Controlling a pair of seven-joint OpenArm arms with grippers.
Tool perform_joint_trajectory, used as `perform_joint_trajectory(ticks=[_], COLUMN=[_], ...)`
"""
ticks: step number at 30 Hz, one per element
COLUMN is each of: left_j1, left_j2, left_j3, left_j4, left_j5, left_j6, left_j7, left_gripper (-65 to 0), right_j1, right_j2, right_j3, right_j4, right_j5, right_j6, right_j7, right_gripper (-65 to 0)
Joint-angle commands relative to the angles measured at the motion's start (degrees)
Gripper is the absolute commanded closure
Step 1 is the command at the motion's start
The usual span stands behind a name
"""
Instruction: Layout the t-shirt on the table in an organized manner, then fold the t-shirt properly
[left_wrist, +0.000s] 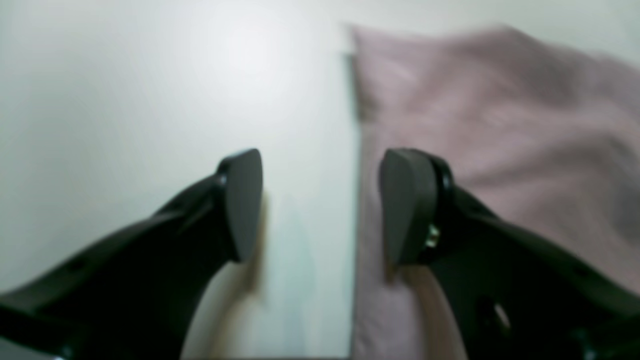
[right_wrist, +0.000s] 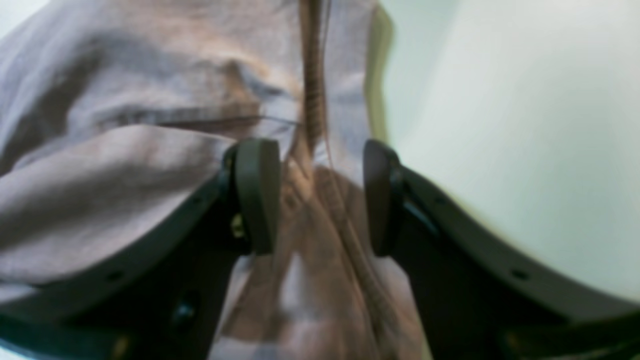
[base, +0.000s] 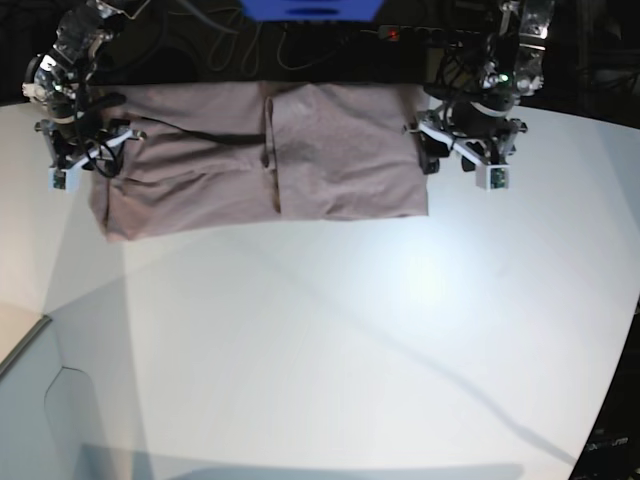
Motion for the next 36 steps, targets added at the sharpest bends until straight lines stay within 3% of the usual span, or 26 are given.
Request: perform_joint_trajectory(ticks=[1, 18, 20, 26, 36], left_j1=[-0.1, -5.0, -6.1, -7.5, -6.1], left_j2=[0.5, 4.0, 5.1, 5.7, 5.4], left_j3=[-0.5, -0.5, -0.5, -0.6, -0.9], left_j4=[0.0, -5.4, -6.8, -7.2, -0.7], left_j5=[-0.2, -0.2, -0.2, -0.2, -0.2], left_j6=[-0.5, -0.6, -0.6, -0.6, -0.6], left_j7=[-1.0, -0.9, -0.9, -1.0, -0.9], left_gripper=[-36.8, -36.4, -33.4, -15.8, -14.8], right_j1=[0.3, 0.3, 0.3, 0.3, 0.4], right_j2=[0.5, 0.5, 0.4, 0.4, 0.4], right_j3=[0.1, 0.0, 0.0, 0.0, 0.0], right_j4=[1.2, 1.0, 1.0, 0.9, 0.9], right_j5=[1.0, 1.0, 1.0, 1.0, 1.0], right_j6=[0.8, 0.8, 0.8, 0.8, 0.8], right_j7=[1.2, 1.2, 1.2, 1.2, 1.2], right_gripper=[-27.5, -27.5, -27.5, -27.5, -27.5])
